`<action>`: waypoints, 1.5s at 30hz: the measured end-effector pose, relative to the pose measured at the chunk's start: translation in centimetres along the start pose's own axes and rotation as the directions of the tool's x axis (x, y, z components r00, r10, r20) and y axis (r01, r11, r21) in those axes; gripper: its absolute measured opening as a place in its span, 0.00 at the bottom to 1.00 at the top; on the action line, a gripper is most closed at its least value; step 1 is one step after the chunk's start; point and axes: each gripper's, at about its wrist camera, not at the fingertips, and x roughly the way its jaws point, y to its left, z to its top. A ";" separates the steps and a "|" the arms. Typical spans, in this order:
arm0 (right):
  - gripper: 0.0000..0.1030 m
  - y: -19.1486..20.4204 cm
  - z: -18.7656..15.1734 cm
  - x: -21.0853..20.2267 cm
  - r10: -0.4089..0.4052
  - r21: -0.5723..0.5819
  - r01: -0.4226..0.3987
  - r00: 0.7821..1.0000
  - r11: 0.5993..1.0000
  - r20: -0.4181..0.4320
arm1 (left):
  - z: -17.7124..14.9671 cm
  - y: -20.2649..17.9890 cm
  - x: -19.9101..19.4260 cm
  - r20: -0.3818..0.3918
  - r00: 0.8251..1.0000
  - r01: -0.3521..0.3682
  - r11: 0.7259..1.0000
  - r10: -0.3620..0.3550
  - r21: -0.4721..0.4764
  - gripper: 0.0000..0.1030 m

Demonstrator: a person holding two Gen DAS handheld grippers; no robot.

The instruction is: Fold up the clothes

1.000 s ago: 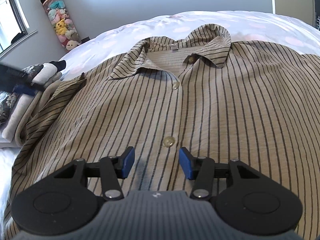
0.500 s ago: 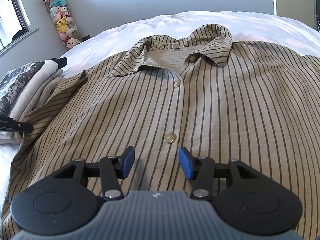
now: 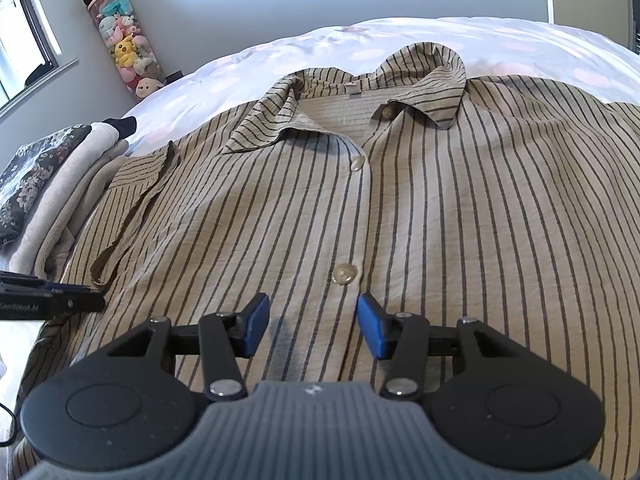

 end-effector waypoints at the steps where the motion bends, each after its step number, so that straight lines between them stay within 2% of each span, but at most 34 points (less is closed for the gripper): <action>1: 0.51 0.0 0.0 0.0 0.002 -0.001 -0.002 1.000 1.000 -0.001 | -0.4 0.0 -0.5 -0.001 1.000 0.009 1.000 -0.009 -0.005 0.33; 3: 0.51 -0.1 0.0 0.0 0.005 0.003 -0.005 1.000 1.000 -0.001 | -1.5 0.1 -1.7 0.003 1.000 0.017 1.000 -0.017 -0.007 0.38; 7: 0.51 -0.2 0.0 -0.1 0.012 0.018 -0.012 1.000 1.000 -0.004 | -3.5 0.0 -4.2 0.066 0.992 -0.106 0.994 0.104 0.032 0.42; 9: 0.51 -0.2 0.0 -0.2 0.015 0.021 -0.014 1.000 1.000 -0.005 | -4.2 0.1 -4.8 0.085 0.979 -0.192 0.980 0.187 0.051 0.50; 10: 0.51 -0.1 0.0 -0.3 0.016 0.019 -0.016 1.000 1.000 -0.005 | -4.5 0.3 -4.8 0.082 0.971 -0.230 0.971 0.225 0.059 0.50; 14: 0.51 0.2 -0.1 -0.5 0.021 0.010 -0.021 1.000 1.000 -0.004 | -4.4 0.4 -3.6 0.048 0.961 -0.276 0.958 0.273 0.072 0.50; 16: 0.51 0.2 -0.1 -0.5 0.021 0.008 -0.021 1.000 1.000 -0.003 | -4.2 0.4 -2.9 0.037 0.958 -0.287 0.956 0.285 0.066 0.37; 18: 0.51 0.1 -0.1 -0.5 0.022 0.010 -0.022 1.000 1.000 -0.003 | -3.9 0.6 -2.6 0.027 0.960 -0.279 0.959 0.278 0.041 0.11; 20: 0.51 0.0 -0.1 -0.5 0.023 0.014 -0.023 1.000 1.000 -0.005 | -3.7 0.8 -2.3 0.012 0.953 -0.303 0.952 0.303 0.044 0.04; 23: 0.51 0.0 -0.1 -0.4 0.027 0.017 -0.027 1.000 0.999 -0.005 | -3.7 0.8 -2.6 0.012 0.934 -0.357 0.928 0.358 0.102 0.03; 28: 0.51 0.0 -0.1 -0.3 0.034 0.019 -0.034 0.999 0.999 -0.009 | -4.3 0.8 -2.1 0.004 0.913 -0.399 0.890 0.408 0.219 0.01; 34: 0.51 -0.2 -0.1 -0.3 0.033 0.028 -0.033 0.999 0.999 -0.015 | -5.3 0.4 -1.6 -0.002 0.928 -0.361 0.903 0.372 0.231 0.01; 35: 0.51 -0.2 -0.1 -0.4 0.034 0.029 -0.033 0.999 0.999 -0.016 | -5.2 0.4 -1.9 0.001 0.932 -0.354 0.908 0.363 0.226 0.04; 38: 0.51 -0.2 -0.1 -0.4 0.035 0.029 -0.035 0.999 0.999 -0.016 | -4.3 0.9 -3.1 0.030 0.951 -0.308 0.936 0.308 0.172 0.22; 42: 0.51 -0.1 -0.1 -0.5 0.040 0.026 -0.039 0.999 0.999 -0.016 | -2.0 1.3 -4.0 0.106 0.958 -0.278 0.953 0.266 0.118 0.44; 45: 0.51 -0.2 -0.1 -0.6 0.043 0.030 -0.043 0.999 0.999 -0.014 | -0.2 1.7 -3.0 0.097 0.965 -0.253 0.965 0.245 0.070 0.45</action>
